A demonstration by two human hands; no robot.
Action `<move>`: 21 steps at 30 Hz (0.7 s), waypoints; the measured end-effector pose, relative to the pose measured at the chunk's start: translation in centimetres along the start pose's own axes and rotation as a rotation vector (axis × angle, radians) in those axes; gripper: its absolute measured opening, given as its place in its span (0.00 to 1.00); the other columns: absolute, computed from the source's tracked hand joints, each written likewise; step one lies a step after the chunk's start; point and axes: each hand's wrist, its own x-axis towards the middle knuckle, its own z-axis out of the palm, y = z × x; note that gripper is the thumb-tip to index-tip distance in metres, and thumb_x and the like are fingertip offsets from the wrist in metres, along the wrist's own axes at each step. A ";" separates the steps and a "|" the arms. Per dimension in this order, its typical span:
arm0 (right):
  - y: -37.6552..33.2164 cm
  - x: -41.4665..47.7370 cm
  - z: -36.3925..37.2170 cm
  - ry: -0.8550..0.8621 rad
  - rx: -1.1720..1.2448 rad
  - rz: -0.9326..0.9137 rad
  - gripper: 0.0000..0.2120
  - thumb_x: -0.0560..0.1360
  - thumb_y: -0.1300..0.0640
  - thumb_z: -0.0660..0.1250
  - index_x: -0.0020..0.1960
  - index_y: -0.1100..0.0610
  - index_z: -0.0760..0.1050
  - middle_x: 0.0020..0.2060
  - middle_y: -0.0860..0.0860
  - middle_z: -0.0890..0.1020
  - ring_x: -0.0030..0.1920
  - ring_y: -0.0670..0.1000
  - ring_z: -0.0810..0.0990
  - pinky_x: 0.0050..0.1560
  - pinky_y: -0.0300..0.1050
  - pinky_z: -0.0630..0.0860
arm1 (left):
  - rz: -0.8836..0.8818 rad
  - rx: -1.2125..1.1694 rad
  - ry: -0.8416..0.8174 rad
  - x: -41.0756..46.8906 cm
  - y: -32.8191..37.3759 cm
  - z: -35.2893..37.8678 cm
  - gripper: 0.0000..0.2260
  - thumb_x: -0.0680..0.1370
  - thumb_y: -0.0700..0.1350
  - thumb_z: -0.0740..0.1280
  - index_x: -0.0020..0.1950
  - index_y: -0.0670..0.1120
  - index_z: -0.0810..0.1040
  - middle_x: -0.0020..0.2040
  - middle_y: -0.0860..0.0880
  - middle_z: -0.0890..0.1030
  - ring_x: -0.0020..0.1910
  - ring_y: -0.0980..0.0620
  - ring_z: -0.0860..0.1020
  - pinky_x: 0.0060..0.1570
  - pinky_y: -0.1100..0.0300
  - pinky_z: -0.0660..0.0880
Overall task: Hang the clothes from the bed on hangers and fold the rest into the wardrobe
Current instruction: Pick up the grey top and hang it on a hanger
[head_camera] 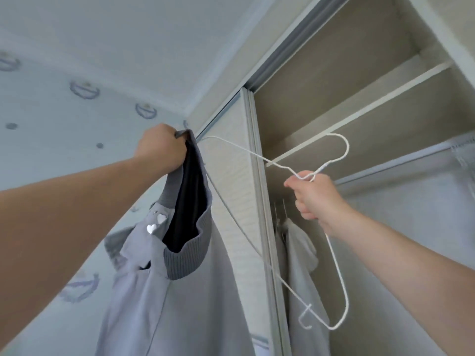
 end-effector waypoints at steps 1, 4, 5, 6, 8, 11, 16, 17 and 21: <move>-0.8 -1.1 0.8 -0.047 0.021 0.013 0.06 0.80 0.62 0.62 0.45 0.56 0.72 0.20 0.46 0.60 0.17 0.44 0.55 0.20 0.30 0.52 | -0.015 0.050 0.008 -0.5 -0.4 -2.1 0.18 0.83 0.48 0.59 0.34 0.42 0.70 0.34 0.43 0.73 0.36 0.42 0.73 0.36 0.55 0.66; -2.7 -4.5 3.4 -0.190 0.058 0.076 0.08 0.82 0.60 0.61 0.45 0.57 0.74 0.20 0.46 0.60 0.18 0.43 0.55 0.19 0.31 0.51 | -0.080 0.204 0.043 -2.3 -2.0 -8.5 0.17 0.82 0.46 0.59 0.35 0.41 0.70 0.35 0.43 0.74 0.34 0.44 0.72 0.32 0.56 0.64; -3.2 -5.7 4.3 -0.235 0.075 0.105 0.08 0.83 0.60 0.60 0.46 0.57 0.75 0.20 0.45 0.61 0.18 0.43 0.56 0.19 0.32 0.51 | -0.102 0.256 0.055 -3.1 -2.7 -10.7 0.17 0.82 0.46 0.59 0.35 0.41 0.71 0.34 0.43 0.74 0.33 0.45 0.72 0.31 0.57 0.63; -3.6 -6.9 5.2 -0.282 0.101 0.132 0.08 0.83 0.59 0.60 0.47 0.57 0.75 0.21 0.45 0.61 0.19 0.44 0.56 0.19 0.33 0.51 | -0.125 0.304 0.065 -3.9 -3.5 -13.0 0.16 0.82 0.46 0.59 0.35 0.41 0.71 0.34 0.43 0.74 0.32 0.46 0.72 0.30 0.57 0.63; -4.3 -9.5 7.3 -0.372 0.179 0.199 0.08 0.83 0.60 0.59 0.48 0.57 0.75 0.22 0.45 0.61 0.21 0.44 0.55 0.20 0.35 0.51 | -0.176 0.386 0.071 -5.7 -5.1 -17.6 0.17 0.82 0.45 0.59 0.35 0.41 0.71 0.34 0.43 0.74 0.32 0.46 0.71 0.30 0.57 0.63; -5.9 -13.5 10.8 -0.505 0.308 0.308 0.07 0.80 0.65 0.59 0.48 0.56 0.74 0.23 0.46 0.59 0.21 0.44 0.55 0.19 0.35 0.51 | -0.276 0.510 0.054 -8.6 -7.6 -25.0 0.17 0.81 0.45 0.59 0.35 0.40 0.71 0.34 0.42 0.74 0.32 0.45 0.71 0.30 0.57 0.63; -10.0 -19.8 17.0 -0.726 0.476 0.324 0.04 0.80 0.58 0.62 0.50 0.57 0.74 0.25 0.47 0.57 0.22 0.45 0.54 0.20 0.36 0.51 | -0.404 0.697 0.064 -13.1 -10.8 -37.1 0.16 0.81 0.44 0.60 0.35 0.39 0.73 0.35 0.41 0.75 0.32 0.45 0.72 0.30 0.57 0.64; -10.7 -21.1 18.3 -0.745 0.489 0.301 0.06 0.81 0.56 0.62 0.50 0.58 0.74 0.25 0.47 0.57 0.22 0.46 0.54 0.21 0.37 0.51 | -0.418 0.728 0.065 -13.9 -11.2 -39.3 0.16 0.81 0.45 0.60 0.35 0.40 0.73 0.35 0.41 0.76 0.32 0.45 0.73 0.30 0.58 0.64; -13.4 -26.7 23.8 -0.785 0.542 0.214 0.10 0.83 0.56 0.59 0.49 0.61 0.75 0.25 0.48 0.59 0.22 0.47 0.55 0.20 0.37 0.53 | -0.458 0.858 0.018 -17.0 -12.2 -47.4 0.17 0.82 0.47 0.61 0.35 0.41 0.74 0.34 0.43 0.76 0.31 0.45 0.73 0.30 0.58 0.65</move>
